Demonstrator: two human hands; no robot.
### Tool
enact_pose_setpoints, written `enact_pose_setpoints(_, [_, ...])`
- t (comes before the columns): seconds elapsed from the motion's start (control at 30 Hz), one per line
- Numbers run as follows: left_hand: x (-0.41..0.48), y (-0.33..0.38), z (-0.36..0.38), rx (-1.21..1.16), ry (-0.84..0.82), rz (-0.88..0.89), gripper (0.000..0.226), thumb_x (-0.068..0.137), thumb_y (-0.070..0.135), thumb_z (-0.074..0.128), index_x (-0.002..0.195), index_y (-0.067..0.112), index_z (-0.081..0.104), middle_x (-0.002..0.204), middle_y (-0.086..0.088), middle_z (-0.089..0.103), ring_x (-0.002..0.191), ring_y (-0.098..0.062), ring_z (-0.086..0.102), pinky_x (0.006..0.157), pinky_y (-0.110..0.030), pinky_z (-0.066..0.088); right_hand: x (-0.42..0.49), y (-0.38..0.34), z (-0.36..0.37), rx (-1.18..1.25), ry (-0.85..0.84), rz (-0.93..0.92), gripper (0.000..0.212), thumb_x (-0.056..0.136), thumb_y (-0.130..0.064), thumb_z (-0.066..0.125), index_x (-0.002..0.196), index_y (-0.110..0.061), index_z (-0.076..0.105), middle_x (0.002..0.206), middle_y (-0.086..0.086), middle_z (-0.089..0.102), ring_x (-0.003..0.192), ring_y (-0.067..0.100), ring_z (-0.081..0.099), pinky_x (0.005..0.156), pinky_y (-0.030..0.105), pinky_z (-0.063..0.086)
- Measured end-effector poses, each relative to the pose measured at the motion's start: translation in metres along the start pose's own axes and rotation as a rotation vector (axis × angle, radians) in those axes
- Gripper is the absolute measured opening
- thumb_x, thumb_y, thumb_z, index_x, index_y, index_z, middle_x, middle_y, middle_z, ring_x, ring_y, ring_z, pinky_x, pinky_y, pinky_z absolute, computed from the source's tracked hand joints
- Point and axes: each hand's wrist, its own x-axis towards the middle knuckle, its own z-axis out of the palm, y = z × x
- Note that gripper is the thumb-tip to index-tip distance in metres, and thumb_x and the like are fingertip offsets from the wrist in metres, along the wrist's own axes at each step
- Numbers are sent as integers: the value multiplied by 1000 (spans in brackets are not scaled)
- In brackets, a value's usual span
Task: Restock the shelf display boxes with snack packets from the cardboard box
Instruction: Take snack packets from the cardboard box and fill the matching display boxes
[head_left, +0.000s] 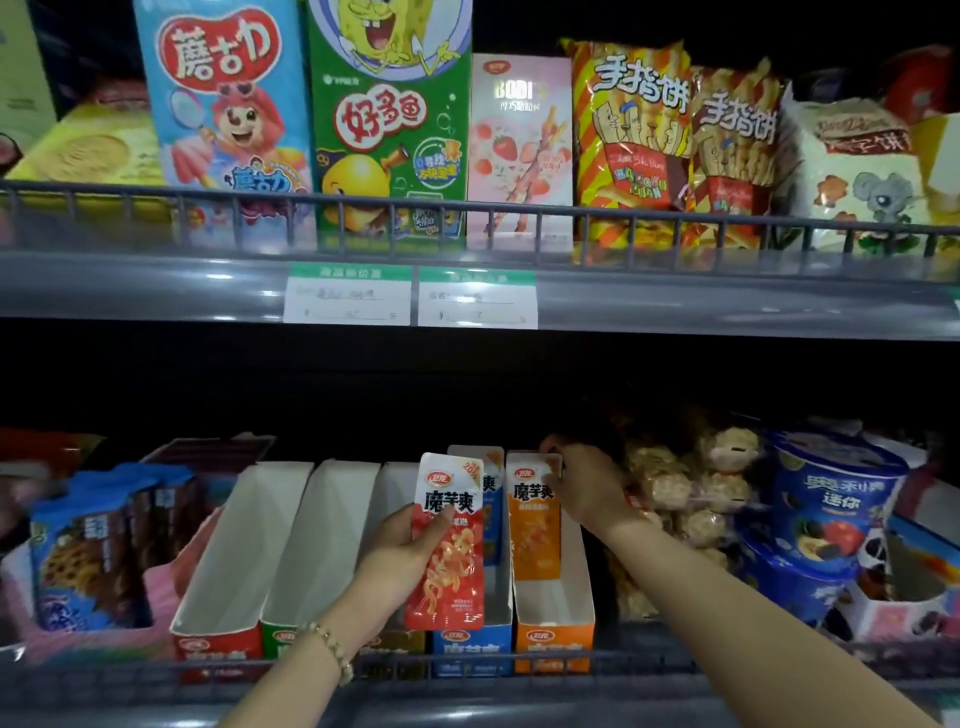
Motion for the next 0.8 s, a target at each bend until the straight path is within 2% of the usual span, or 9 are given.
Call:
enact_pose_setpoints(0.07, [-2, 1, -1, -8, -2, -3, 38, 85, 54, 53, 106, 22, 54, 94, 2, 71, 81, -16, 70, 67, -26, 52, -3, -2, -2, -3, -2, -28, 30, 90, -12, 58, 120, -19, 57, 112, 3, 66, 103, 18, 62, 75, 21, 43])
enact_pose_setpoints(0.17, [-8, 4, -4, -26, -20, 0, 33, 88, 49, 52, 106, 21, 52, 97, 0, 70, 84, -18, 69, 69, -26, 53, -10, -11, -8, 56, 35, -65, 37, 92, -15, 56, 128, -21, 53, 125, 2, 58, 115, 17, 54, 92, 26, 45])
enact_pose_setpoints(0.27, [-18, 7, -9, -52, -55, 47, 28, 90, 44, 54, 106, 21, 55, 94, -1, 71, 84, -16, 70, 71, -25, 53, -25, -43, -18, 396, 27, -80, 28, 94, -22, 55, 123, -23, 56, 122, -1, 58, 112, 14, 54, 88, 22, 44])
enact_pose_setpoints(0.33, [-26, 10, -15, -79, -80, 85, 27, 90, 39, 56, 106, 17, 58, 88, -1, 73, 78, -14, 71, 66, -22, 52, -37, -68, -25, 675, -127, -96, 30, 94, -22, 57, 123, -26, 55, 119, 0, 61, 110, 15, 57, 87, 23, 48])
enact_pose_setpoints(0.4, [-35, 15, -25, -94, -96, 107, 26, 90, 36, 57, 103, 13, 60, 83, -3, 74, 72, -14, 72, 61, -21, 52, -48, -88, -28, 803, -322, -104, 37, 90, -21, 63, 123, -34, 54, 122, 1, 60, 112, 16, 58, 91, 31, 53])
enact_pose_setpoints(0.5, [-47, 17, -44, -80, -77, 151, 27, 89, 36, 58, 97, 11, 62, 82, -8, 73, 73, -19, 71, 65, -29, 56, -58, -112, -26, 743, -427, -121, 38, 87, -19, 67, 114, -42, 55, 122, -1, 60, 107, 16, 62, 88, 40, 55])
enact_pose_setpoints(0.57, [-54, 16, -63, -69, -41, 165, 26, 90, 34, 59, 93, 9, 63, 82, -11, 72, 72, -21, 71, 67, -31, 56, -61, -129, -24, 793, -473, -86, 42, 86, -10, 67, 120, -30, 55, 113, 0, 65, 95, 12, 66, 80, 32, 58])
enact_pose_setpoints(0.63, [-60, 10, -83, -57, -22, 175, 22, 89, 32, 59, 92, 10, 62, 78, -5, 72, 68, -14, 70, 63, -26, 56, -65, -149, -22, 833, -536, -89, 44, 83, -4, 69, 120, -25, 56, 105, -3, 66, 87, 8, 67, 73, 23, 58])
enact_pose_setpoints(0.8, [-60, -5, -143, -64, 65, 195, 16, 90, 31, 59, 97, 18, 62, 87, 0, 73, 74, -6, 70, 62, -19, 52, -71, -191, -7, 908, -429, -130, 45, 81, 3, 68, 112, -28, 60, 106, 1, 69, 85, 8, 68, 74, 24, 58])
